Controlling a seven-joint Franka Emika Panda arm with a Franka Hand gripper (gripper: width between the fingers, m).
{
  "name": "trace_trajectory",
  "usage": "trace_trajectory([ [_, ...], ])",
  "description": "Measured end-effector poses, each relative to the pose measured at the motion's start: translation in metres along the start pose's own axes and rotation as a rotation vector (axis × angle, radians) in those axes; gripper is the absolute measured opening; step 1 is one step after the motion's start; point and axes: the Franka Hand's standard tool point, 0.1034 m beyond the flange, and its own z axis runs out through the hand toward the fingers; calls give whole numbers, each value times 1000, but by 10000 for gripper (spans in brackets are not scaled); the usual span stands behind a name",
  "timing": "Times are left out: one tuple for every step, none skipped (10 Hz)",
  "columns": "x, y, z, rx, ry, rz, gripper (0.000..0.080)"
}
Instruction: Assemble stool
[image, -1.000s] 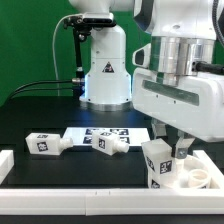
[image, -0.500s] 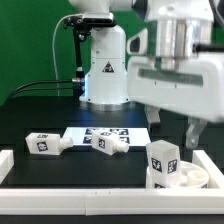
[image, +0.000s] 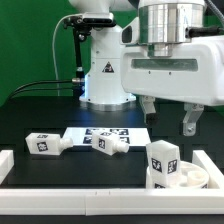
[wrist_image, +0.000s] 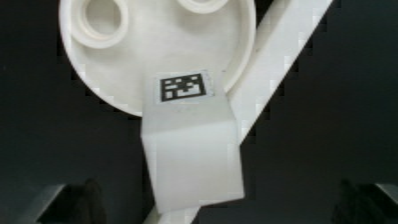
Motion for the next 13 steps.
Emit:
trace_trajectory([
  [0,0,0,-1,0,-11,649],
  [0,1,0,1,0,-39,649],
  [0,4,0,7,-2,-43,649],
  [-1,14,-1,18,0,-112,649],
  [-7,28,1,13,-5,-188,649],
  [-14,36,2,4,-15,-222,649],
  [-15,34,1,-10,-19,-281,649],
  [-15,34,2,-8,-18,-352,649],
  [-15,35,2,-8,-19,-435,649],
  [-15,35,3,-7,-19,-521,649],
  [-15,38,6,-3,-11,-677,649],
  [-15,48,9,-8,-17,-867,649],
  [-14,58,11,-12,-23,-999,649],
])
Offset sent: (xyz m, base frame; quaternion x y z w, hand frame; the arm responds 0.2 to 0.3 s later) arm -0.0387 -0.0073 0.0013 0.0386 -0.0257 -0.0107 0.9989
